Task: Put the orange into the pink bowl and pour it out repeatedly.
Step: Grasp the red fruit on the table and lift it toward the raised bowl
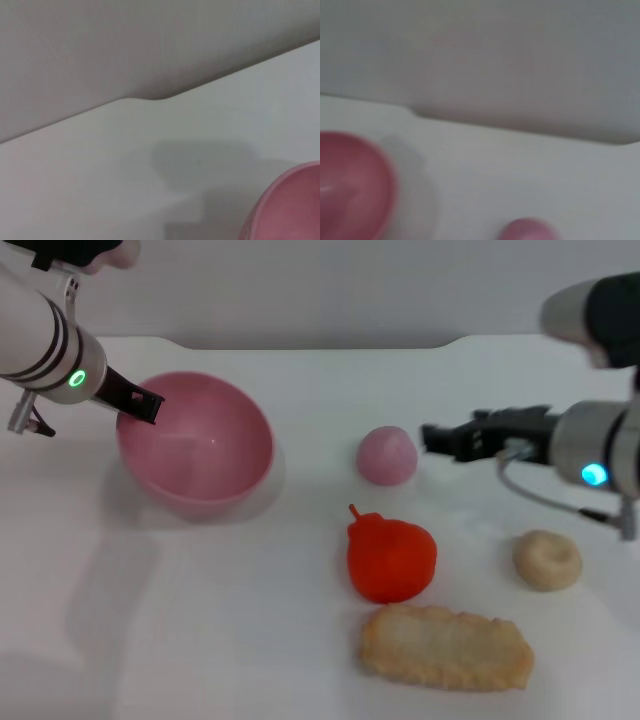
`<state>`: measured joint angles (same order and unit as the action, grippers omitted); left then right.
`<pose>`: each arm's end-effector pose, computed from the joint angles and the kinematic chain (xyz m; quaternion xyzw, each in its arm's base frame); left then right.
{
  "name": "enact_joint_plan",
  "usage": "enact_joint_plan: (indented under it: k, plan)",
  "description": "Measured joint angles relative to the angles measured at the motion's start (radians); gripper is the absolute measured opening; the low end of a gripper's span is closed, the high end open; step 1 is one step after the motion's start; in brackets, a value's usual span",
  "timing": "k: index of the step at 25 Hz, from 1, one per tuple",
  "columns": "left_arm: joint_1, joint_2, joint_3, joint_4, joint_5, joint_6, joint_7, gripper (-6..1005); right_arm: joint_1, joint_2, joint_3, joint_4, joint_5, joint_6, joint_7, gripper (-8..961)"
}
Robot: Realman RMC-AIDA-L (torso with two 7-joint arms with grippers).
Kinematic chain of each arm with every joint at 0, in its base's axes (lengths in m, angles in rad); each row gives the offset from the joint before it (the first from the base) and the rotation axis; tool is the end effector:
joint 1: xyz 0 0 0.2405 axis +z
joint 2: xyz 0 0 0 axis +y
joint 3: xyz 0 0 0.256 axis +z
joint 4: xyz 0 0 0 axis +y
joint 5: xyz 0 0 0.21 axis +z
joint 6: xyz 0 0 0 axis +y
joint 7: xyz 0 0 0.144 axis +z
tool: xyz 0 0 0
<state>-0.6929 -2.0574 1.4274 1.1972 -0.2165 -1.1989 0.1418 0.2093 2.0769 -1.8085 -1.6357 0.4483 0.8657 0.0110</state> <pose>-0.1952 0.4201 0.0186 -0.8058 -0.4086 0.1525 0.4007 0.1701 0.3318 -0.0259 -0.8324 0.4177 0.0617 0.3590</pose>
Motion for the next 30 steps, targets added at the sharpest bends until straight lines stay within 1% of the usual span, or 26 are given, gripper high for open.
enact_joint_plan:
  k: [2, 5, 8, 11, 18, 23, 30]
  plan:
    - [-0.003, 0.0, 0.0, 0.0, 0.0, 0.004, 0.0, 113, 0.026, 0.0, -0.043, 0.07, 0.057, -0.042, 0.001, 628]
    - [-0.007, 0.0, -0.001, -0.003, 0.0, 0.01, -0.001, 113, 0.045, 0.0, -0.067, 0.106, 0.088, -0.062, 0.003, 679]
    - [-0.013, 0.0, 0.001, -0.009, 0.001, 0.011, -0.002, 114, 0.069, 0.001, -0.093, 0.138, 0.104, -0.07, 0.012, 667]
    - [-0.016, 0.0, 0.006, -0.011, 0.002, 0.013, -0.001, 115, 0.077, 0.002, -0.112, 0.16, 0.105, -0.075, 0.028, 655]
    - [-0.029, 0.0, 0.007, -0.024, 0.002, 0.015, 0.001, 117, 0.098, 0.002, -0.124, 0.233, 0.113, -0.087, 0.074, 627]
    - [-0.034, -0.001, 0.008, -0.024, 0.002, 0.019, 0.002, 118, 0.158, 0.0, -0.155, 0.324, 0.181, -0.117, 0.071, 607]
    - [-0.039, -0.001, 0.01, -0.027, 0.003, 0.02, 0.002, 120, 0.171, 0.003, -0.177, 0.348, 0.202, -0.132, 0.076, 580]
